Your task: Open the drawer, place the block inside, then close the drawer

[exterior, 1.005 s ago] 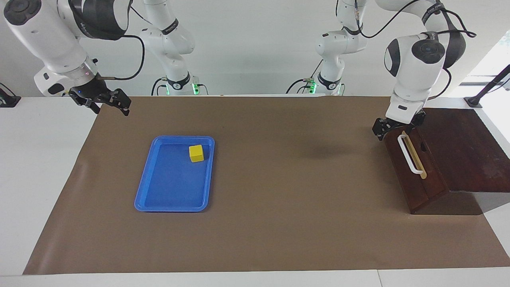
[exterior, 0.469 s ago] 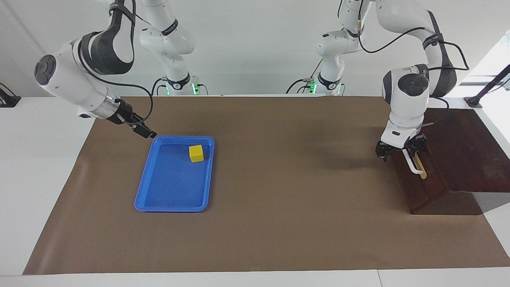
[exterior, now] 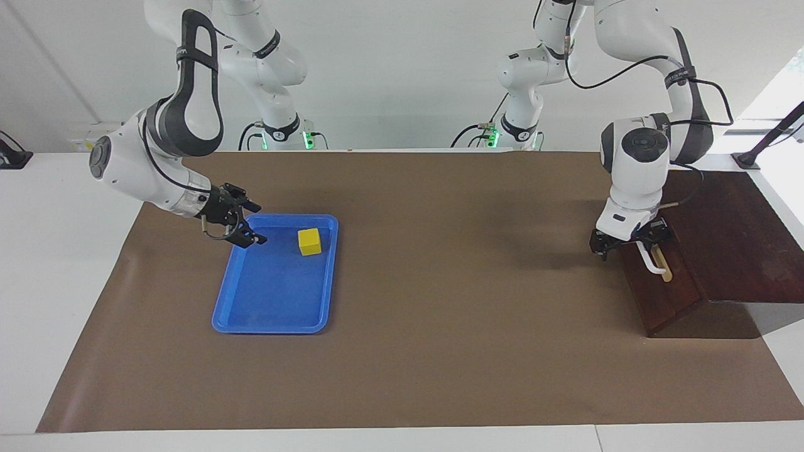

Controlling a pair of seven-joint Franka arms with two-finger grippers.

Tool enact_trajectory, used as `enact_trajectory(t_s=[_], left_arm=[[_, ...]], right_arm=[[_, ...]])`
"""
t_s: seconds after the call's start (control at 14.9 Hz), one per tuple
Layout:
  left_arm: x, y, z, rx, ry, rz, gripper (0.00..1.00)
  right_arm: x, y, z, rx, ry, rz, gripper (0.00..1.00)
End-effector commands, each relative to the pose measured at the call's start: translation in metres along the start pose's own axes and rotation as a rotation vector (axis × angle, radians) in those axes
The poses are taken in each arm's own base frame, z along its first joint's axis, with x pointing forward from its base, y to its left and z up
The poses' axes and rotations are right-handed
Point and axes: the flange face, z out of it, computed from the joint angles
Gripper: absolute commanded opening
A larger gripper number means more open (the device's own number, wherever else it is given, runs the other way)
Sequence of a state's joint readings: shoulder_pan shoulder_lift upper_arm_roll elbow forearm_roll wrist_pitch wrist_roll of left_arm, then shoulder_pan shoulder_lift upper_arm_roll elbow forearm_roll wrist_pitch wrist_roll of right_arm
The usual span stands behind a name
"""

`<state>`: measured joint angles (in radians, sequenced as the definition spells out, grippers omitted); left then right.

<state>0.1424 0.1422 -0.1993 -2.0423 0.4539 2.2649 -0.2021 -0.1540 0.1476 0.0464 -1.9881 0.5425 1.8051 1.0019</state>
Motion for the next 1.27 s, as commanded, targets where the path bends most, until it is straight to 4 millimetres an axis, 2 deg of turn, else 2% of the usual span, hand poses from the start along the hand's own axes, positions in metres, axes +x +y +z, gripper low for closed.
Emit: enact_trajectory(t_s=[0.0, 0.2, 0.33, 0.54, 0.67, 0.94, 1.14, 1.21], left_arm=[[0.0, 0.047, -0.006, -0.003, 0.012, -0.013, 1.0], [-0.002, 0.091, -0.025, -0.02, -0.018, -0.02, 1.0], [0.0, 0.104, -0.036, -0.047, -0.036, -0.028, 1.0], [-0.001, 0.104, -0.036, -0.042, -0.05, -0.026, 1.0], [0.002, 0.098, -0.042, -0.039, -0.054, -0.04, 1.0], [0.026, 0.076, -0.091, -0.076, -0.113, -0.126, 1.0], [0.029, 0.069, -0.128, -0.097, -0.141, -0.157, 1.0], [0.029, 0.068, -0.149, -0.116, -0.154, -0.197, 1.0]], right_arm=[[0.01, -0.011, 0.029, -0.002, -0.068, 0.058, 1.0], [0.018, -0.021, 0.051, -0.019, -0.098, 0.069, 1.0], [0.019, -0.026, 0.059, -0.02, -0.115, 0.048, 1.0], [0.02, -0.029, 0.069, -0.002, -0.147, 0.064, 1.0], [0.017, -0.031, 0.081, -0.011, -0.149, 0.063, 1.0], [0.015, -0.03, 0.092, -0.024, -0.147, 0.06, 1.0], [0.014, -0.03, 0.093, -0.022, -0.145, 0.028, 1.0], [0.015, -0.029, 0.095, -0.02, -0.142, 0.029, 1.0]])
